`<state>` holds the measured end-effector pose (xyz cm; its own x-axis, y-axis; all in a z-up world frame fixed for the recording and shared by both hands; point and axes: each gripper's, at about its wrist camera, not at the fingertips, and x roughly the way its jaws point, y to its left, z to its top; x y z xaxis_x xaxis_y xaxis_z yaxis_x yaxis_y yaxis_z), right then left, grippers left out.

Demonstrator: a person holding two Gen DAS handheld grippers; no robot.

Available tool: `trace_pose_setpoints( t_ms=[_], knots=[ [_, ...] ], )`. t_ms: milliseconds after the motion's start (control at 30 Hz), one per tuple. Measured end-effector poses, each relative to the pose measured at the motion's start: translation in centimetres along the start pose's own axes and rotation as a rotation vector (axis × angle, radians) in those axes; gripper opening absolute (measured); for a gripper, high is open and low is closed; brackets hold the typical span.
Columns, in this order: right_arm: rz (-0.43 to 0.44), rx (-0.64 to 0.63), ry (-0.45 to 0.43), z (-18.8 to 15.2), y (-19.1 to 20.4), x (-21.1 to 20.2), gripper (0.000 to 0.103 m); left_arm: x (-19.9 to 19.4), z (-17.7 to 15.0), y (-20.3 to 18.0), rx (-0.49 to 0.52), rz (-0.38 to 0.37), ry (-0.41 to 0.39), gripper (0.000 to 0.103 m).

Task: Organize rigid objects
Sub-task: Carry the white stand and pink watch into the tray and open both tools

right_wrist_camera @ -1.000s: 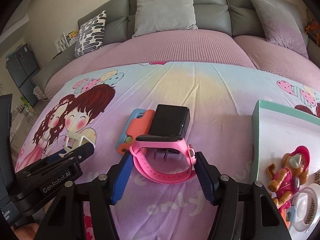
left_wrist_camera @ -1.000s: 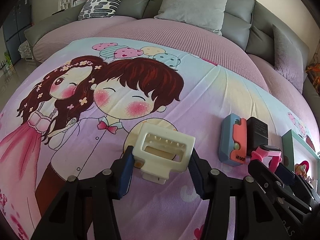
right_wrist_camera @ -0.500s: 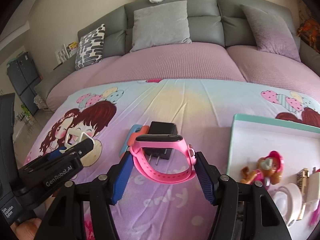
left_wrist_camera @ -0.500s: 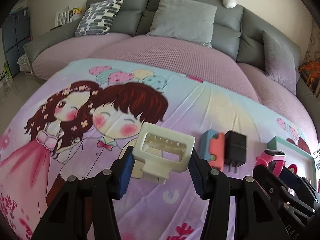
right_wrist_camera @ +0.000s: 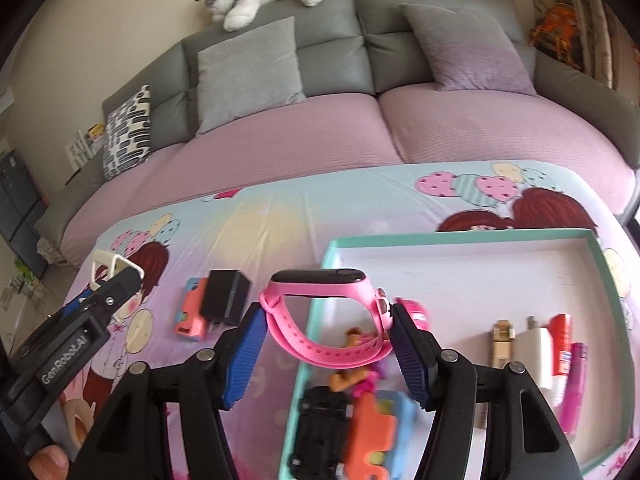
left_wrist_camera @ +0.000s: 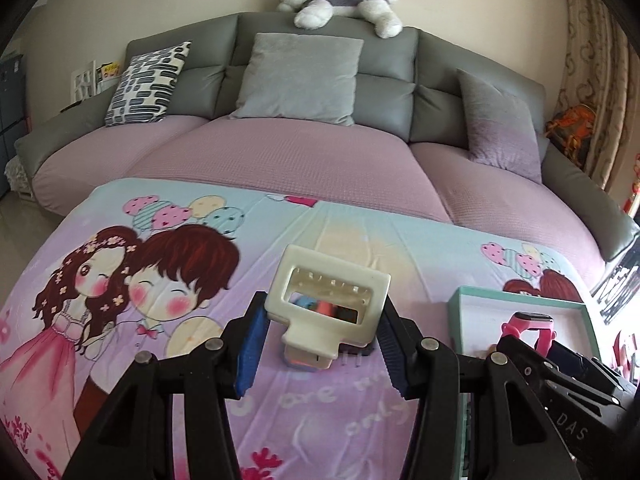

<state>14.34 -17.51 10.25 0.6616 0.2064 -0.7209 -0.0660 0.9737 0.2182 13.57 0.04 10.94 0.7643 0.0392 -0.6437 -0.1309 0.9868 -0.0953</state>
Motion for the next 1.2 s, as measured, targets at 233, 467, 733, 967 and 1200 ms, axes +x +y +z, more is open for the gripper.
trace_pose_setpoints(
  t_ms=[233, 467, 733, 967, 1200],
  knots=[
    [-0.09, 0.05, -0.01, 0.4, -4.1, -1.1, 0.065, 0.3, 0.0, -3.0, 0.023, -0.06, 0.025, 0.054],
    [-0.129, 0.111, -0.001, 0.4, -7.3, -1.6, 0.065, 0.5, -0.2, -6.1, 0.056, -0.088, 0.063, 0.054],
    [-0.205, 0.172, -0.006, 0.3, -10.7, -2.5, 0.065, -0.4, 1.0, -11.5, 0.162, -0.147, 0.044, 0.054],
    [-0.3, 0.263, -0.005, -0.2, -14.8, -3.5, 0.065, 0.6, -0.2, -17.5, 0.266, -0.242, 0.061, 0.054],
    [-0.338, 0.325, 0.003, -0.8, -17.3, -3.8, 0.065, 2.0, -1.9, -20.9, 0.331, -0.267, 0.095, 0.054]
  ],
)
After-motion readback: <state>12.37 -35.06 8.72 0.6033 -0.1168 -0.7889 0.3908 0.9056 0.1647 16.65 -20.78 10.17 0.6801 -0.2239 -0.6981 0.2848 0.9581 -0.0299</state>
